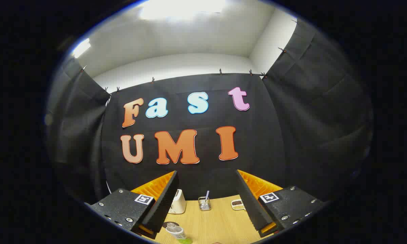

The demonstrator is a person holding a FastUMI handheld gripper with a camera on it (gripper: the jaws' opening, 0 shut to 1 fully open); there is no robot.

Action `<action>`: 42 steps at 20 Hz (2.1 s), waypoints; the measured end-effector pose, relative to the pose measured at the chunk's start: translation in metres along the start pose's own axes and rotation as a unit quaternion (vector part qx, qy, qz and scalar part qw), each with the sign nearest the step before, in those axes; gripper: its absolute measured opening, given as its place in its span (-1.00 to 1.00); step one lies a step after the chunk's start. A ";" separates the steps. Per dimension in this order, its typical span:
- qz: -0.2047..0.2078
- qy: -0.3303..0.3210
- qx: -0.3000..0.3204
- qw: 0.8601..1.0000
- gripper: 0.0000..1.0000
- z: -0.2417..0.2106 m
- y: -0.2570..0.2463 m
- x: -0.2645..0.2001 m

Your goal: Take the bottle from table, then pour the juice into the cup, finally place the bottle on the coaster

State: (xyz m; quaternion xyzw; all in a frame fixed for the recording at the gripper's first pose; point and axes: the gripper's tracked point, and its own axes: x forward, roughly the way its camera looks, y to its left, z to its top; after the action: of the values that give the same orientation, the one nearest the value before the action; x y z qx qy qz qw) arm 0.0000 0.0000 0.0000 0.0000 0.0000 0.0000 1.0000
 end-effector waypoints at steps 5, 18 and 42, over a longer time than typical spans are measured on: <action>0.017 -0.001 -0.007 1.000 0.96 0.002 0.017 -0.001; 0.033 -0.017 -0.022 0.999 0.96 0.014 0.034 -0.005; 0.092 0.055 -0.042 0.993 0.96 -0.124 0.073 -0.005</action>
State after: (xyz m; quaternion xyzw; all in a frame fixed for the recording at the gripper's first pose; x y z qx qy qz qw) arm -0.0047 0.0726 -0.1242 -0.0419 0.0545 0.0922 0.9934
